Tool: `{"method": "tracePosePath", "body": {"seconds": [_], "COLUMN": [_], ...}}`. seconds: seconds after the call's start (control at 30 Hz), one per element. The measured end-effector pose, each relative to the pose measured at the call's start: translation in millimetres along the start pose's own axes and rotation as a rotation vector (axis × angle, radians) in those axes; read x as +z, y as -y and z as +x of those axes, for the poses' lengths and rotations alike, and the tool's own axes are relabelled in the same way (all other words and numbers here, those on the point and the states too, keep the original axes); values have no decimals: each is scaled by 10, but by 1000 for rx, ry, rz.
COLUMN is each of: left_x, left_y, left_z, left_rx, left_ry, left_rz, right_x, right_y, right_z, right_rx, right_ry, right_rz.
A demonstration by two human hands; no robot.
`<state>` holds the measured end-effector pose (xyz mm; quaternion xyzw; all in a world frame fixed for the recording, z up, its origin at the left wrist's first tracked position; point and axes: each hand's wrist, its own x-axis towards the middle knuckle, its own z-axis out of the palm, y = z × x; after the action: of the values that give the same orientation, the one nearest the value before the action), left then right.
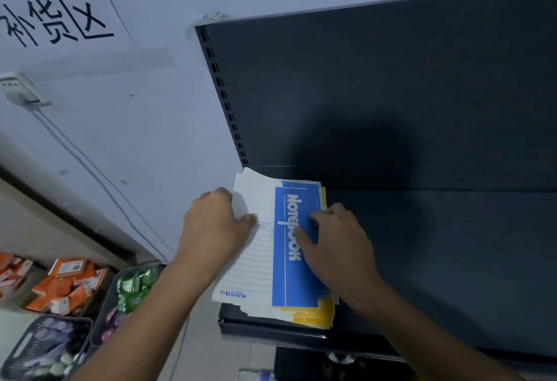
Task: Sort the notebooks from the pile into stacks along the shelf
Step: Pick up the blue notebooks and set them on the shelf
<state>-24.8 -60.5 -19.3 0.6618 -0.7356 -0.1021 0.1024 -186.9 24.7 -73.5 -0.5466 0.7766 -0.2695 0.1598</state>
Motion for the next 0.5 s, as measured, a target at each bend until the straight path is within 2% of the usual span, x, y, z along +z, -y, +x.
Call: {"method": "tracePosePath", "body": {"seconds": [0.23, 0.5], "left_x": [-57, -47], "left_y": [-45, -65], "left_z": [28, -91], "left_rx": [-73, -87], "left_ry": [141, 127], "left_rz": [3, -48], "right_x": [39, 4], "right_y": [-55, -34], "right_z": [-62, -117], "right_rx": [20, -6], "right_ry": [9, 38], "right_rz": [18, 19]}}
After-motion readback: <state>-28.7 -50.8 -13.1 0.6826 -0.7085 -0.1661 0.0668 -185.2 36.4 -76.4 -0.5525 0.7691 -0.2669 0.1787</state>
